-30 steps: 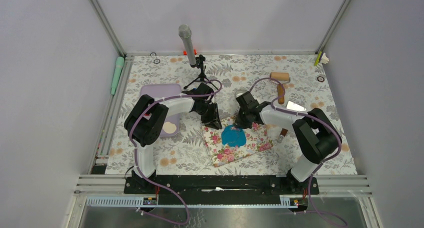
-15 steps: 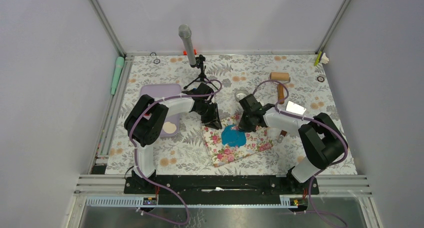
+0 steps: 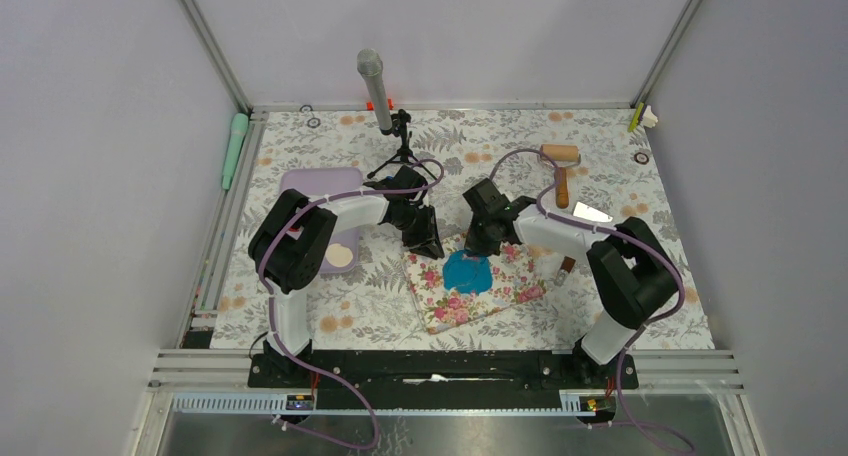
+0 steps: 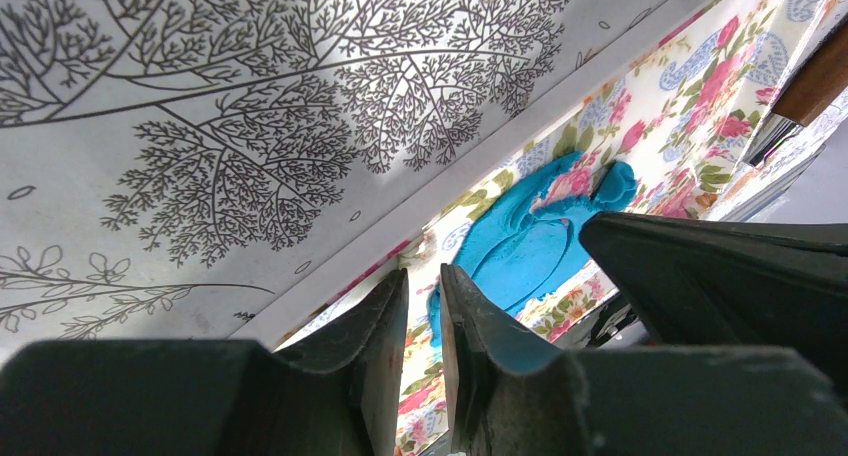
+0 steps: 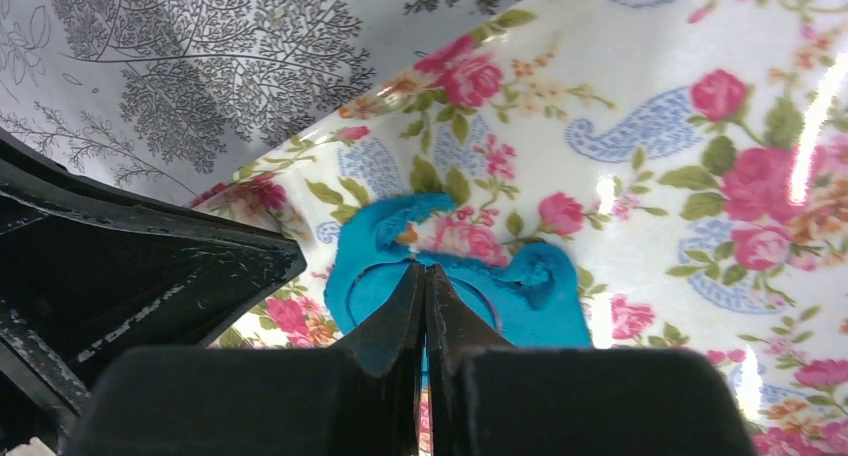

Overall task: Roll out the dumpling wrappers from the dough
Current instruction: Remove the dumpling mold from the work surface.

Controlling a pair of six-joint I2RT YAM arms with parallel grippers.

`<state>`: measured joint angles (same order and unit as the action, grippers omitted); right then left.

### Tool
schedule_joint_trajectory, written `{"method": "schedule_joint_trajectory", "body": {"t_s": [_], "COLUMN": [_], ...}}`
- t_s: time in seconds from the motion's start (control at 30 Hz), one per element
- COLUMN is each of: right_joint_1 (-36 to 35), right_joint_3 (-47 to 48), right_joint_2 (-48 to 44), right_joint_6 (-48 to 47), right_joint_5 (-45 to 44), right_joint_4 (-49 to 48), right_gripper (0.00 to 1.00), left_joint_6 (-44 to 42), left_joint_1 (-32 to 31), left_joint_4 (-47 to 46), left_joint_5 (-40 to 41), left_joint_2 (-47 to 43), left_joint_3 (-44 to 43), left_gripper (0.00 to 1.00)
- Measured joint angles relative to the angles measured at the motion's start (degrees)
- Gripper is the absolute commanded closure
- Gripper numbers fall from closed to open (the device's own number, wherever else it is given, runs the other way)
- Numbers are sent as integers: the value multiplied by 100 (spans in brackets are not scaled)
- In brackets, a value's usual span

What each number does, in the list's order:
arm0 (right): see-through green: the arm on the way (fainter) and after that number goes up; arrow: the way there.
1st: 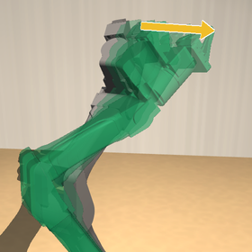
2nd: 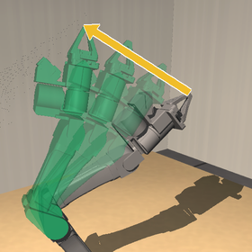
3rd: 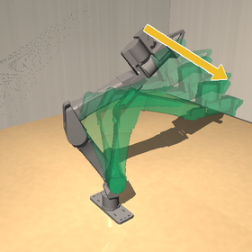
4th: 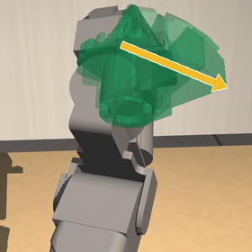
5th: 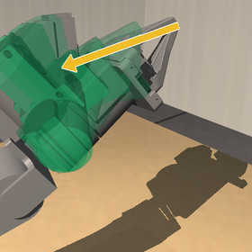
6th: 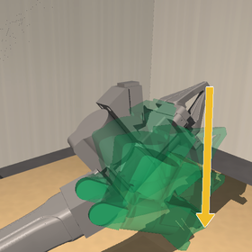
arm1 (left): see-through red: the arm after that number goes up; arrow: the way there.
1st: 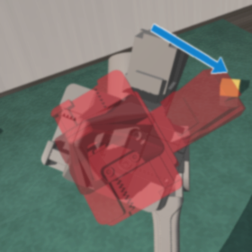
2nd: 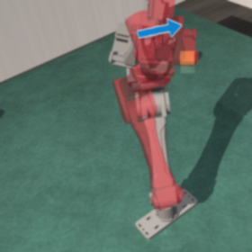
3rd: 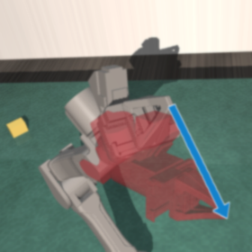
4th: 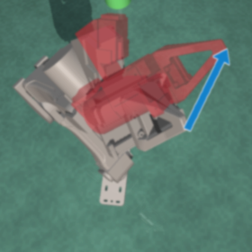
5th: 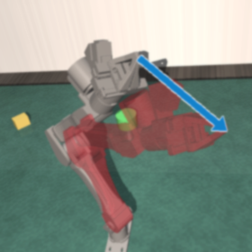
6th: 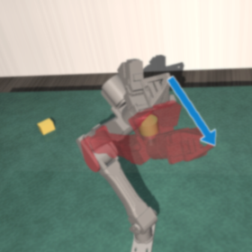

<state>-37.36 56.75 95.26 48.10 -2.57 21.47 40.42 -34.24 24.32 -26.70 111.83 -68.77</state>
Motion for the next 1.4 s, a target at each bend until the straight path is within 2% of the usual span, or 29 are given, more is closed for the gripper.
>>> {"method": "schedule_joint_trajectory", "body": {"t_s": [0.33, 1.4], "right_joint_1": [-131, -136], "right_joint_3": [247, -81], "right_joint_2": [505, 203], "right_joint_6": [-37, -11], "right_joint_5": [4, -282], "right_joint_4": [-15, -9], "right_gripper": [100, 100], "left_joint_6": [-7, -7], "left_joint_1": [0, 0], "left_joint_4": [0, 2], "left_joint_5": [-4, -7], "left_joint_2": [0, 0], "left_joint_3": [0, 0], "left_gripper": [75, 75]}}
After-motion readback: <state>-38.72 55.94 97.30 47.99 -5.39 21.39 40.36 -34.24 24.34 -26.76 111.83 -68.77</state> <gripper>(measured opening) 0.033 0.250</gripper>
